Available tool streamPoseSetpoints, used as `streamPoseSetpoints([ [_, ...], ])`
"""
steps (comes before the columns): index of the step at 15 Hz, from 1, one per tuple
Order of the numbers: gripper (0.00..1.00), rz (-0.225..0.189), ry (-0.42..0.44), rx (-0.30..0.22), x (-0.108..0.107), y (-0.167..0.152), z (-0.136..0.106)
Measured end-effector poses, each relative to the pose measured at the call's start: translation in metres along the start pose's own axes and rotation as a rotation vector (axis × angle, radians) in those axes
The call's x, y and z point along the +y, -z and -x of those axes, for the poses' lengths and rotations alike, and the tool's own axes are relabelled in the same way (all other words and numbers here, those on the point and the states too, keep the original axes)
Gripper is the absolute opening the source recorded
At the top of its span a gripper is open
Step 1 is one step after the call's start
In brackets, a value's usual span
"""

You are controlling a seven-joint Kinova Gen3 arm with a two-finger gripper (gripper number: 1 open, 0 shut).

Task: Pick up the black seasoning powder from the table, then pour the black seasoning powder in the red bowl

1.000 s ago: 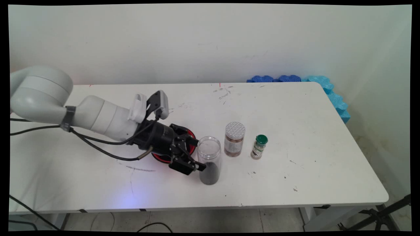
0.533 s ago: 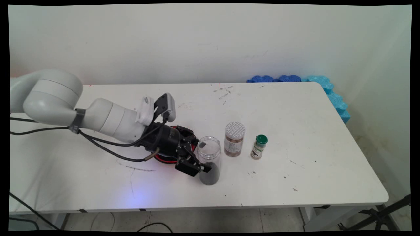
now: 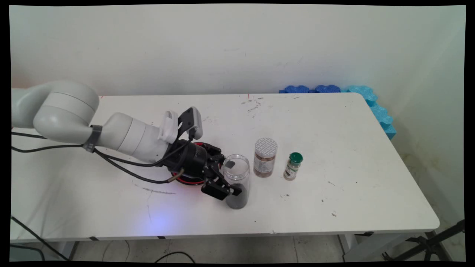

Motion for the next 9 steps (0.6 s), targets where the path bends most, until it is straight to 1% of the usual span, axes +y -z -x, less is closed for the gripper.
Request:
streamPoseSetpoints([
  [2, 1.00, -0.002, 0.001, 0.000, -0.0004, -0.0014, -0.0003],
  [3, 0.00, -0.003, 0.003, 0.000, -0.0006, -0.0018, -0.0007],
  [9, 0.00, 0.006, 0.012, 0.000, 0.0026, 0.0032, -0.0043],
])
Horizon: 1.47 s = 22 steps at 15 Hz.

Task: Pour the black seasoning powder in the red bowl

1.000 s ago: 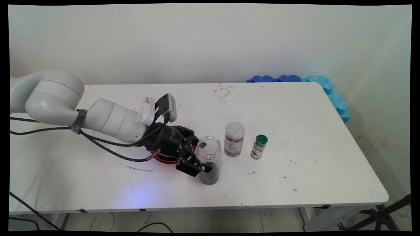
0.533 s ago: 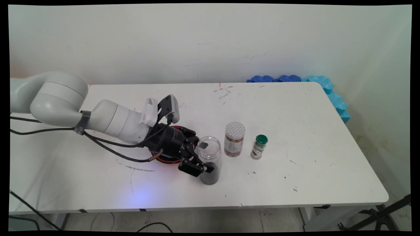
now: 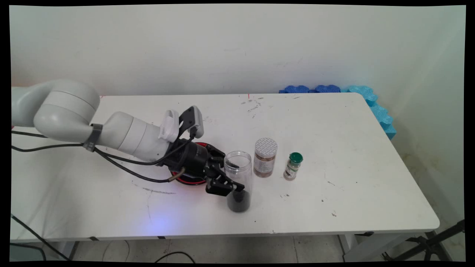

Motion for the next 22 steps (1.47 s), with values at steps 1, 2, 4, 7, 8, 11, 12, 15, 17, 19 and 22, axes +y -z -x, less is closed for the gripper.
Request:
streamPoseSetpoints([
  [1, 0.00, 0.002, 0.001, 0.000, 0.001, 0.003, -0.001],
  [2, 0.00, 0.005, 0.001, 0.000, 0.003, 0.007, -0.003],
  [4, 0.00, 0.013, -0.001, 0.000, 0.006, 0.018, -0.005],
  [7, 0.00, 0.023, -0.002, 0.000, 0.010, 0.039, -0.011],
  [8, 0.00, 0.026, 0.000, 0.000, 0.011, 0.047, -0.013],
  [11, 0.00, 0.035, 0.005, -0.003, 0.014, 0.070, -0.018],
  [12, 0.00, 0.038, 0.006, -0.003, 0.015, 0.079, -0.019],
  [15, 0.00, 0.051, 0.008, -0.004, 0.017, 0.104, -0.025],
  [17, 0.00, 0.061, 0.010, -0.006, 0.019, 0.124, -0.029],
  [19, 0.00, 0.073, 0.015, -0.009, 0.021, 0.145, -0.034],
  [22, 0.00, 0.083, 0.024, -0.014, 0.022, 0.167, -0.040],
])
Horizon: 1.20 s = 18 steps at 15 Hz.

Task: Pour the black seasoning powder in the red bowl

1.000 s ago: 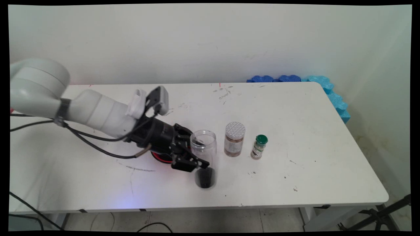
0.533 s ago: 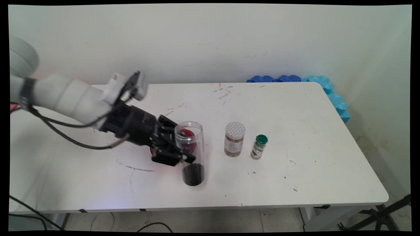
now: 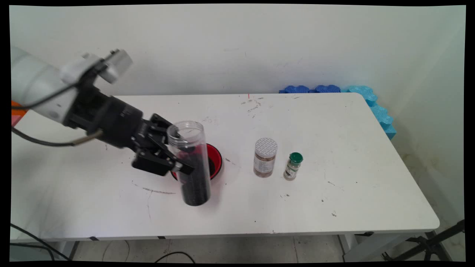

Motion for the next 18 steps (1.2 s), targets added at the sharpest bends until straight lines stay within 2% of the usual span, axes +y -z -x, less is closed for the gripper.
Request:
streamPoseSetpoints([
  [9, 0.00, 0.025, 0.036, -0.015, 0.008, 0.059, -0.019],
  [18, 0.00, 0.032, 0.081, -0.029, 0.010, 0.080, -0.026],
])
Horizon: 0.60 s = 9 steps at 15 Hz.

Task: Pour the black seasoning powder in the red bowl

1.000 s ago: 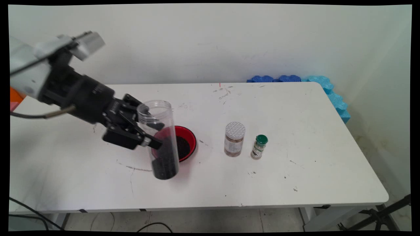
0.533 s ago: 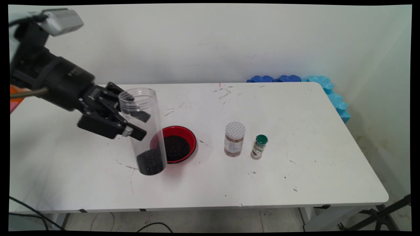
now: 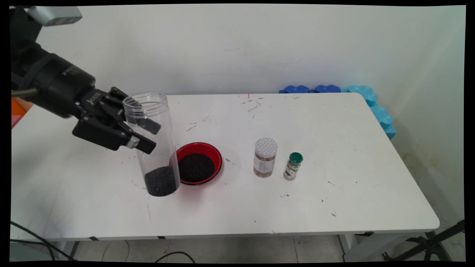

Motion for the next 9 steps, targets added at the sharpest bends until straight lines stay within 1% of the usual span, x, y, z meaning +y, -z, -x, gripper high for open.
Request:
streamPoseSetpoints([
  [5, 0.00, 0.029, -0.003, -0.014, 0.0002, 0.0010, -0.0004],
  [9, 0.00, 0.054, 0.023, -0.034, -0.0028, -0.0008, 0.0035],
])
